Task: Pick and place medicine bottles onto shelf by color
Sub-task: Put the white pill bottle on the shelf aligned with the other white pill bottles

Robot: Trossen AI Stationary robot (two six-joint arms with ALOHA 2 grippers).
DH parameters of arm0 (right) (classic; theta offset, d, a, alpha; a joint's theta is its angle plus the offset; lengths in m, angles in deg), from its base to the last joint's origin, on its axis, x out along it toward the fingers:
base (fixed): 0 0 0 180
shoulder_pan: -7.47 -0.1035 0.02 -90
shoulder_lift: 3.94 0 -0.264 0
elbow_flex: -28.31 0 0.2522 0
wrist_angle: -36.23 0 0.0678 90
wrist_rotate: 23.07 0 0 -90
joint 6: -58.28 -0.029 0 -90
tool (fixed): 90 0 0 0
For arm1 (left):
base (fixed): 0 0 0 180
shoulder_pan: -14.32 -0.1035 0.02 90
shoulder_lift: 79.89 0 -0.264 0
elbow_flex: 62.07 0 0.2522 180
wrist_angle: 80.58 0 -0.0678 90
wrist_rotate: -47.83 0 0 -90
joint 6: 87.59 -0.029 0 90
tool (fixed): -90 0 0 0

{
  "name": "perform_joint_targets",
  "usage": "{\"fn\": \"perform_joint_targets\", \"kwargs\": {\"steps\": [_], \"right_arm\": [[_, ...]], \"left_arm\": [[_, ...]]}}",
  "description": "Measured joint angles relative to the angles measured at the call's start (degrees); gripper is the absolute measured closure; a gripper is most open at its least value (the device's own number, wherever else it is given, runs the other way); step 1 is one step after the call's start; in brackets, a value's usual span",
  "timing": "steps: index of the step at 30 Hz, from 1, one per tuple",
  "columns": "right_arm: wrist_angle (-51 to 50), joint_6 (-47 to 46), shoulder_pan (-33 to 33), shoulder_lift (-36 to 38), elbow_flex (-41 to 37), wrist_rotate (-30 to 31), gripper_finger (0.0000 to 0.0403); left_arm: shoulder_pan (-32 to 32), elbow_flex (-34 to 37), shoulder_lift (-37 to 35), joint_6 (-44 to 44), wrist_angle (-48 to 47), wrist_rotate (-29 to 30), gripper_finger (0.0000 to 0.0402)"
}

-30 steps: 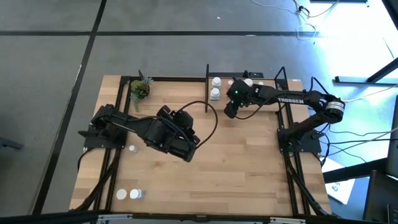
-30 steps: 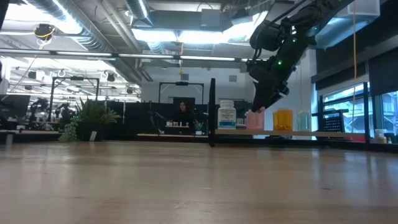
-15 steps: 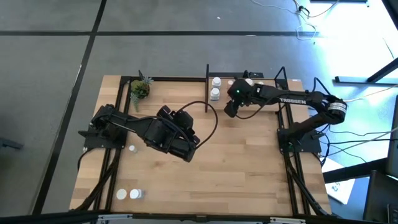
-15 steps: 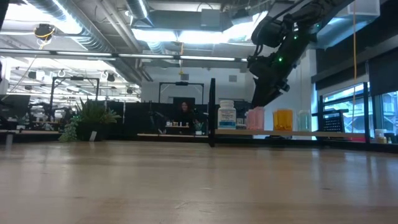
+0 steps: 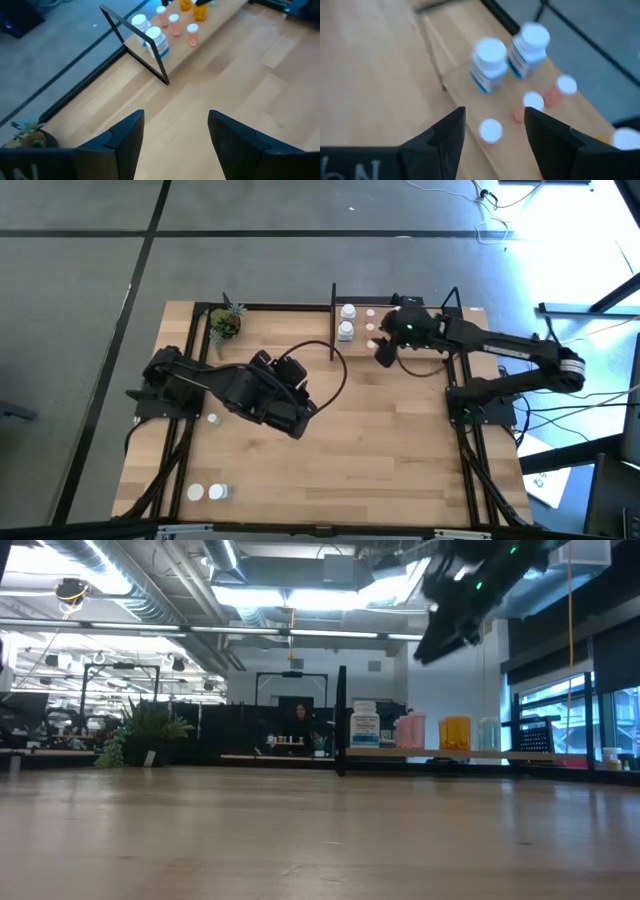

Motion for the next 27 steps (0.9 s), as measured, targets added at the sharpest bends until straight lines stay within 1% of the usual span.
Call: {"fn": "perform_joint_targets", "kwargs": {"steps": [5, 7, 12, 18, 20, 23, 27], "right_arm": [[-0.2, 4.8, -6.2, 6.5, 0.0, -0.1, 0.0198], [-0.2, 6.5, -8.9, 8.5, 0.0, -0.1, 0.0198], [-0.1, 14.4, -16.1, 11.5, 0.0, -0.7, 0.0198], [-0.2, 22.3, -23.1, 11.6, 0.0, -5.9, 0.0198], [-0.1, 24.0, -24.6, 11.6, 0.0, -6.6, 0.0198], [0.1, 24.2, -26.0, 11.6, 0.0, -6.7, 0.0198], [0.0, 24.2, -26.9, 11.6, 0.0, -6.6, 0.0198]], "left_arm": [[1.8, 0.0, -2.3, -0.6, 0.0, -1.5, 0.0188], [2.4, 0.0, -3.8, -1.4, 0.0, -3.3, 0.0188], [3.3, 0.0, -6.3, -4.4, 0.0, -11.3, 0.0188], [4.5, 0.0, -7.9, -10.0, 0.0, -22.1, 0.0188], [5.1, 0.0, -7.9, -10.4, 0.0, -25.3, 0.0188], [6.6, 0.0, -7.9, -10.3, 0.0, -29.3, 0.0188], [10.3, 1.1, -7.9, -10.0, 0.0, -34.6, 0.0188]]}}
